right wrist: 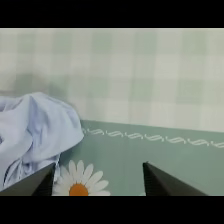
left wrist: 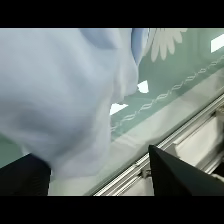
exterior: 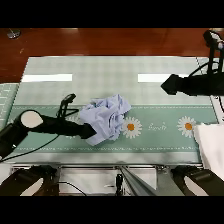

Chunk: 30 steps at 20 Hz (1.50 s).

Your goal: Fold the shirts.

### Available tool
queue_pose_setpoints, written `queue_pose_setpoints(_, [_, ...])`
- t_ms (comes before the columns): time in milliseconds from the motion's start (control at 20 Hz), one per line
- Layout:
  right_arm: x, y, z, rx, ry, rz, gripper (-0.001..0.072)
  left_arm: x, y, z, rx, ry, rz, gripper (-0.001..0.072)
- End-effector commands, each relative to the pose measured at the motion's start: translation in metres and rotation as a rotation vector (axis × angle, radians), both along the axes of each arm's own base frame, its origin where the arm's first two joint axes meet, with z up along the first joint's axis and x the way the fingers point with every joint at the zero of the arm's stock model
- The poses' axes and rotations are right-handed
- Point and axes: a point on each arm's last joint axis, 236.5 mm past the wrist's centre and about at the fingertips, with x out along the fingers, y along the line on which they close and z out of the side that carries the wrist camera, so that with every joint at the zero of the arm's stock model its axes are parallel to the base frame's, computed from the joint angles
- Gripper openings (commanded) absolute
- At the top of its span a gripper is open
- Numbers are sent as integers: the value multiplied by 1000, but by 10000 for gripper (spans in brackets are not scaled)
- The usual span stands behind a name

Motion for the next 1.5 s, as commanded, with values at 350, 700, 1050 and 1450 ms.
queue_pose_setpoints(350, [-35,-139,-103,149,244,-400,627,38,85,30,8,87,266,700])
queue_pose_setpoints(700, [-78,-38,-174,208,414,-138,627,-24,5,-32,-54,180,-85,698])
queue_pose_setpoints(1050, [-97,37,-183,132,440,23,626,12,-35,-8,-166,54,-100,22])
queue_pose_setpoints(1450, [-135,161,-210,285,552,196,626,98,-13,40,-214,-137,93,22])
